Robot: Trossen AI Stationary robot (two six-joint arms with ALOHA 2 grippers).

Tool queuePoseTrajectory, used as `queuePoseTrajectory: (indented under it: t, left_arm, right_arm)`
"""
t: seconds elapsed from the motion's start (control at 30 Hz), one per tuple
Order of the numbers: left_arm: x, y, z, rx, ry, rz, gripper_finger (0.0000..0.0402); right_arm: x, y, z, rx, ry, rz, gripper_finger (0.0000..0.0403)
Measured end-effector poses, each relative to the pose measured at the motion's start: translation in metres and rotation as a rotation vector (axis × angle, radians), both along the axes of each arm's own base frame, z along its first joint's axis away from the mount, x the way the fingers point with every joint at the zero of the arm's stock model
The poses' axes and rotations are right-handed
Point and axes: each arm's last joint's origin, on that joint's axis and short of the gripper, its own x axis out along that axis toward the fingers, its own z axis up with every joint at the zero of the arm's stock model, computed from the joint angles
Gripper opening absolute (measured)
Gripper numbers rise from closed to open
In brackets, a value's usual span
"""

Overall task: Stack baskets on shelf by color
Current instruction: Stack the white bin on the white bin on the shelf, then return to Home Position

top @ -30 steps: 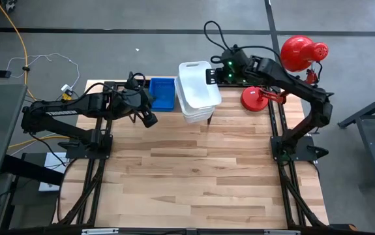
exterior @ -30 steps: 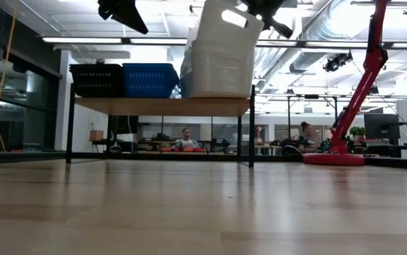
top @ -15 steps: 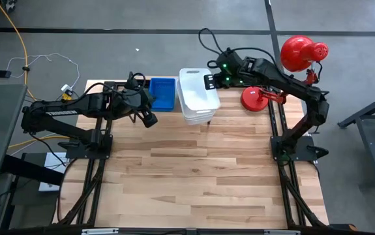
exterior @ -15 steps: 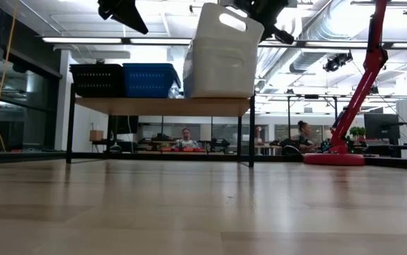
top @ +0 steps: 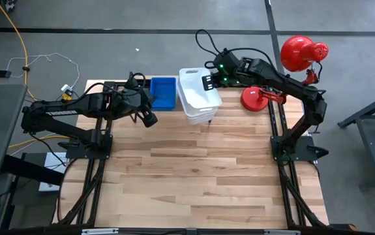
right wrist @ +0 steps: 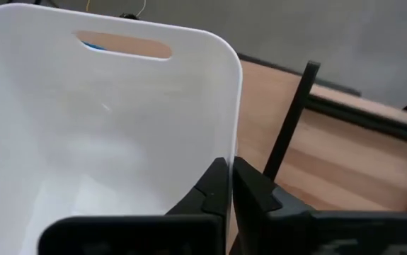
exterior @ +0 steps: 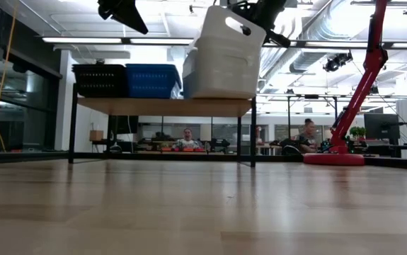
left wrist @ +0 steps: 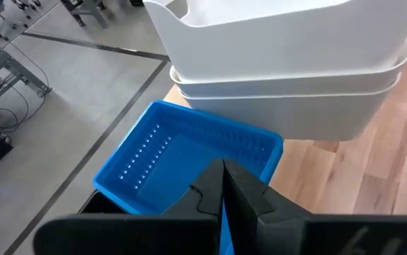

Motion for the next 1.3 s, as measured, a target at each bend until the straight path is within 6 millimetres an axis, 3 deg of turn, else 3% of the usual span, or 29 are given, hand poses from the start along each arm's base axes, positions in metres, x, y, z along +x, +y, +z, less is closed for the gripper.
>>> queuePoseTrajectory:
  t: [0.13,0.47,0.67,0.93,1.07,1.2,1.3]
  left_arm:
    - [0.000,0.000,0.000,0.001,0.000,0.002,0.0000]
    - [0.000,0.000,0.001,0.003,-0.008,0.002,0.0000]
    - [0.003,0.001,0.005,0.014,-0.061,0.002,0.0000]
    - [0.016,0.001,0.015,0.035,-0.189,-0.099,0.0000]
    - [0.018,-0.002,0.008,0.012,-0.219,-0.160,0.0000]
    - [0.015,-0.007,-0.010,0.036,-0.297,-0.207,0.0000]
    - [0.010,-0.011,-0.027,0.051,-0.368,-0.236,0.0000]
  right_arm:
    - [0.001,-0.001,0.001,-0.027,0.004,0.007,0.0022]
    - [-0.002,0.002,0.014,-0.144,0.006,0.075,0.0125]
    - [-0.017,0.014,0.033,-0.233,0.030,0.166,0.0133]
    - [-0.046,0.053,0.037,-0.295,0.209,0.297,0.0130]
    - [-0.068,0.085,0.023,-0.302,0.272,0.351,0.0087]
    - [-0.095,0.116,-0.013,-0.286,0.266,0.365,0.0012]
    - [-0.108,0.134,-0.038,-0.276,0.144,0.362,0.0017]
